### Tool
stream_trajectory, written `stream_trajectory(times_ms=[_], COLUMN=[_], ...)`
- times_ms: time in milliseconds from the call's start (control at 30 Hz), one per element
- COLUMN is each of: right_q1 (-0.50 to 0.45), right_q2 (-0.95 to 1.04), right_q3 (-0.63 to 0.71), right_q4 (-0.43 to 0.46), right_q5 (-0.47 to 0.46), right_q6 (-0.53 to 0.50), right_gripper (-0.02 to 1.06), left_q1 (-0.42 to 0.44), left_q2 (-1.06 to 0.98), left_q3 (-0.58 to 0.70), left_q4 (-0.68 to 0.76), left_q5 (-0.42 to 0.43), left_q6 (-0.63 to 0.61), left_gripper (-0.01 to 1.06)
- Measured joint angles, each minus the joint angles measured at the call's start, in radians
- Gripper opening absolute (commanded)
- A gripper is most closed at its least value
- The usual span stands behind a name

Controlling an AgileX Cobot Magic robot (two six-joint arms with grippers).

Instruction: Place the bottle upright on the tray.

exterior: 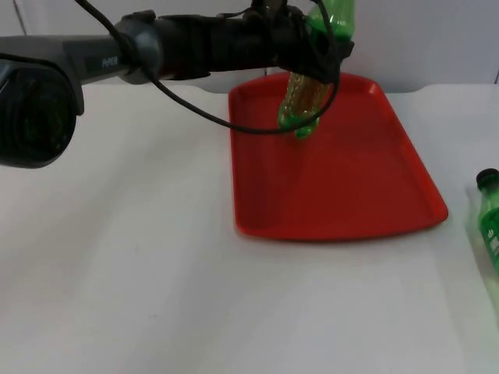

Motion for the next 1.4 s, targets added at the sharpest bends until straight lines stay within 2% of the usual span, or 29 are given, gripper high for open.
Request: stream_trajectory(times_ms=[733,833,967,1000,1100,1200,1400], right_q1=[0.0,0.0,0.0,0.0,0.0,0.0,0.0], right_q2=[0.0,0.0,0.0,0.0,0.0,0.0,0.0], right_q3=[0.0,0.0,0.0,0.0,0.0,0.0,0.0], right_q4=[0.0,0.0,0.0,0.0,0.0,0.0,0.0], right_q5=[0.0,0.0,0.0,0.0,0.0,0.0,0.0], right_q6=[0.0,0.0,0.0,0.0,0.0,0.0,-0.002], right_gripper=[1.05,1.05,1.05,1.05,1.05,1.05,1.05], left_q1=[0.005,0.005,0.006,0.009,0.017,0.024,0.057], left_q2=[0.016,0.016,0.016,0.016,0.017,0.017,0.017], left_q3=[-0.002,-0.002,-0.002,-0.002,-0.002,-0.002,-0.002], left_q4=[0.0,0.0,0.0,0.0,0.0,0.0,0.0], left_q5=[0.049,0.049,0.049,0.051,0.077,0.091,0.182], left_q6=[-0.004,-0.004,-0.005,-0.007,-0.009,-0.011,-0.015], left_gripper=[0.0,0.07,0.35,0.35,0.53,0.55,0.55])
